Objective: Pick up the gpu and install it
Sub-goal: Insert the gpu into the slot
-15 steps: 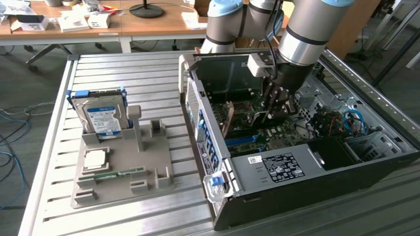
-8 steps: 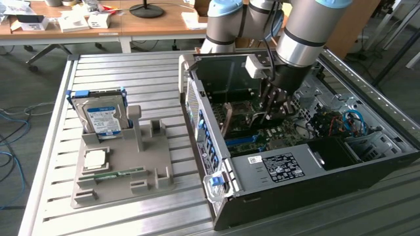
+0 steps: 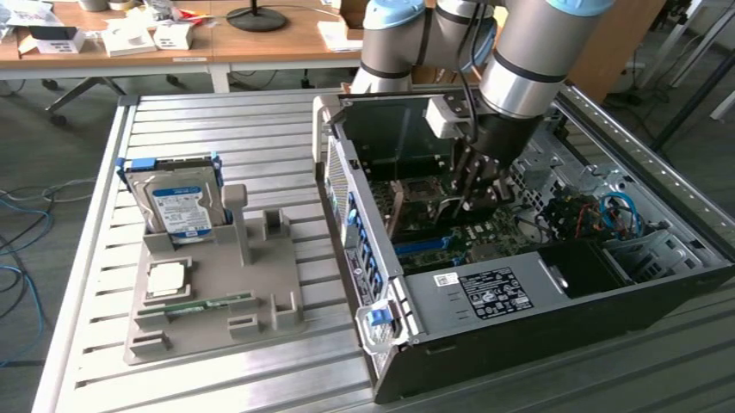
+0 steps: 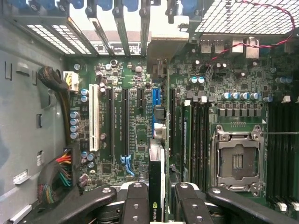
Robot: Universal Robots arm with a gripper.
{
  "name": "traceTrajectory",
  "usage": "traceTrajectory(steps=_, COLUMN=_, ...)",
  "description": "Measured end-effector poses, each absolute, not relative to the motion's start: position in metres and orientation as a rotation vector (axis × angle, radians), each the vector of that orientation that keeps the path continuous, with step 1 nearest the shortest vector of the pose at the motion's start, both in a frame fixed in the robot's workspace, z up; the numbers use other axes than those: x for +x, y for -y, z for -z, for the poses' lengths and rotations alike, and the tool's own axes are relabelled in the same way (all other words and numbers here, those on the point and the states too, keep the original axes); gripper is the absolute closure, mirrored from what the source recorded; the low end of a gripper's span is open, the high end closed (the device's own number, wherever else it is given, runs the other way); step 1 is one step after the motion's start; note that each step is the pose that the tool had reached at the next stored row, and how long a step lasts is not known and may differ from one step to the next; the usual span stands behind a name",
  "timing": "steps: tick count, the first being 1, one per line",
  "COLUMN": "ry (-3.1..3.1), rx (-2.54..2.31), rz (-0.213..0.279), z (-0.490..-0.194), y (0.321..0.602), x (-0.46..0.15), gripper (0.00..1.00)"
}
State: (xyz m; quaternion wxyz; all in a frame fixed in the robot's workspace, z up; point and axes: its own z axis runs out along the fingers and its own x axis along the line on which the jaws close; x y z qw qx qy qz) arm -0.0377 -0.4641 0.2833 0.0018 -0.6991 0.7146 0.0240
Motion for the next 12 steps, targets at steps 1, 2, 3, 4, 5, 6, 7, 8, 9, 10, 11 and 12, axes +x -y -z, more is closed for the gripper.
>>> traceTrajectory(steps=1, ry=-2.243, rx=-2.194, rz=-0.075, z=-0.2829, y=0.4641, x=-0.0378, gripper=0.74)
traceTrajectory(steps=2, ry=-2.243, rx=-2.194, rz=-0.075, z=-0.2824, y=0.4641, x=-0.0379, gripper=0.74)
traceTrajectory(steps=3, ry=-2.243, rx=-2.194, rz=-0.075, z=-0.2821, y=0.4641, x=-0.0379, gripper=0.74)
traceTrajectory(steps=4, ry=-2.243, rx=-2.194, rz=-0.075, z=-0.2821, y=0.4641, x=-0.0380, gripper=0.74)
traceTrajectory(steps=5, ry=-2.243, rx=-2.194, rz=-0.075, z=-0.2820, y=0.4642, x=-0.0383, gripper=0.74)
traceTrajectory(steps=6, ry=-2.243, rx=-2.193, rz=-0.075, z=-0.2819, y=0.4641, x=-0.0388, gripper=0.74)
traceTrajectory(steps=7, ry=-2.243, rx=-2.194, rz=-0.075, z=-0.2818, y=0.4641, x=-0.0394, gripper=0.74)
traceTrajectory(steps=8, ry=-2.243, rx=-2.194, rz=-0.075, z=-0.2817, y=0.4641, x=-0.0400, gripper=0.74)
traceTrajectory(steps=9, ry=-2.243, rx=-2.194, rz=-0.075, z=-0.2817, y=0.4641, x=-0.0405, gripper=0.74)
traceTrajectory(steps=10, ry=-2.243, rx=-2.194, rz=-0.075, z=-0.2817, y=0.4641, x=-0.0406, gripper=0.74)
traceTrajectory(steps=11, ry=-2.243, rx=-2.194, rz=-0.075, z=-0.2817, y=0.4641, x=-0.0406, gripper=0.74)
traceTrajectory(steps=12, ry=-2.243, rx=-2.194, rz=-0.075, z=-0.2816, y=0.4641, x=-0.0407, gripper=0.74)
